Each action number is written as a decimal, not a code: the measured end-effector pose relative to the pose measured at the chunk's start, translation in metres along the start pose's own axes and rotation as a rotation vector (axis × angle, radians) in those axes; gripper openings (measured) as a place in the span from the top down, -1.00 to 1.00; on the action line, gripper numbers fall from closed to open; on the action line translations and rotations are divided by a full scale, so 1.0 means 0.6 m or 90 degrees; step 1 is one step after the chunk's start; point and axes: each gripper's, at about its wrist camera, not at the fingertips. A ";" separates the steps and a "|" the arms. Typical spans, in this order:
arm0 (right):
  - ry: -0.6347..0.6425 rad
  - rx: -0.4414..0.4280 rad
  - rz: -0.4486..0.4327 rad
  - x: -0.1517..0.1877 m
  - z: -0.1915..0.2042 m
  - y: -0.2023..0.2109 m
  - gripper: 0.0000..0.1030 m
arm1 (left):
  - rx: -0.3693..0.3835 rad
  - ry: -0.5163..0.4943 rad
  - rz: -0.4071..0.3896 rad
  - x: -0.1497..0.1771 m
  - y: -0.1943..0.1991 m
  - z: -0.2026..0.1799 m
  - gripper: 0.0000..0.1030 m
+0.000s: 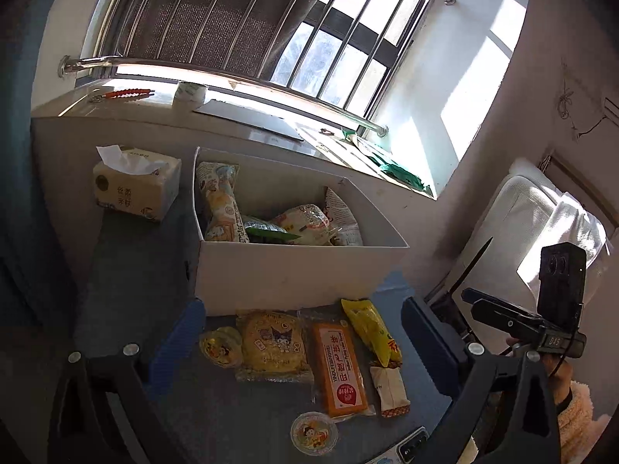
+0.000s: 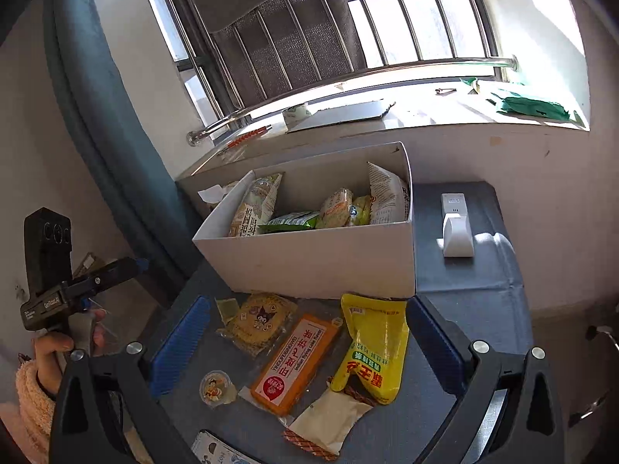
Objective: Organize snacks
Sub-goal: 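Move both tools back over the remaining snacks, then grasp the yellow pickle pouch with the right tool while the left tool grasps a jelly cup, then lower the pouch and jelly cup into the white box and open both tools, then move the right tool over the white pastry packet, then grasp the white pastry packet with the right tool while the left tool grasps the round jelly cup, then lower the pastry packet and jelly cup into the white box and open both tools, then move both tools back over the last two snacks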
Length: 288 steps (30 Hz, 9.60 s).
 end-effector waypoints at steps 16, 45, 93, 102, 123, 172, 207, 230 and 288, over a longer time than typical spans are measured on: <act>-0.082 0.084 0.115 0.112 -0.068 -0.072 -1.00 | -0.023 0.039 0.096 0.123 -0.035 -0.002 -0.99; 0.023 0.140 0.164 0.076 -0.078 -0.163 0.33 | -0.058 0.029 0.124 0.137 -0.051 0.023 -1.00; -0.068 0.031 0.115 0.119 -0.040 -0.067 0.32 | -0.060 -0.057 0.169 0.039 -0.221 0.108 0.12; -0.063 0.022 0.116 0.118 -0.032 -0.071 0.32 | -0.075 -0.072 0.109 0.034 -0.156 0.092 0.34; 0.012 -0.002 0.000 -0.154 0.029 -0.119 0.32 | -0.011 -0.079 -0.078 -0.212 -0.095 -0.005 0.34; 0.002 0.098 0.124 0.164 -0.022 -0.040 -1.00 | -0.053 -0.087 0.089 0.155 -0.028 -0.072 -1.00; -0.059 0.059 0.120 0.140 -0.045 -0.036 0.12 | -0.072 -0.141 0.178 0.188 -0.107 -0.082 -0.99; -0.097 -0.030 0.029 0.042 -0.058 0.000 0.12 | -0.041 -0.119 0.026 0.038 -0.018 -0.029 0.03; -0.049 0.097 0.176 0.134 0.032 -0.136 -1.00 | -0.086 -0.025 0.018 0.134 0.023 -0.024 -0.99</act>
Point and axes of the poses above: each gripper's, at about its wrist camera, not at the fingertips, and y roughly against the way its jaws point, z to its left, x to its underside, and after that the axes turned 3 degrees about -x, right-handed
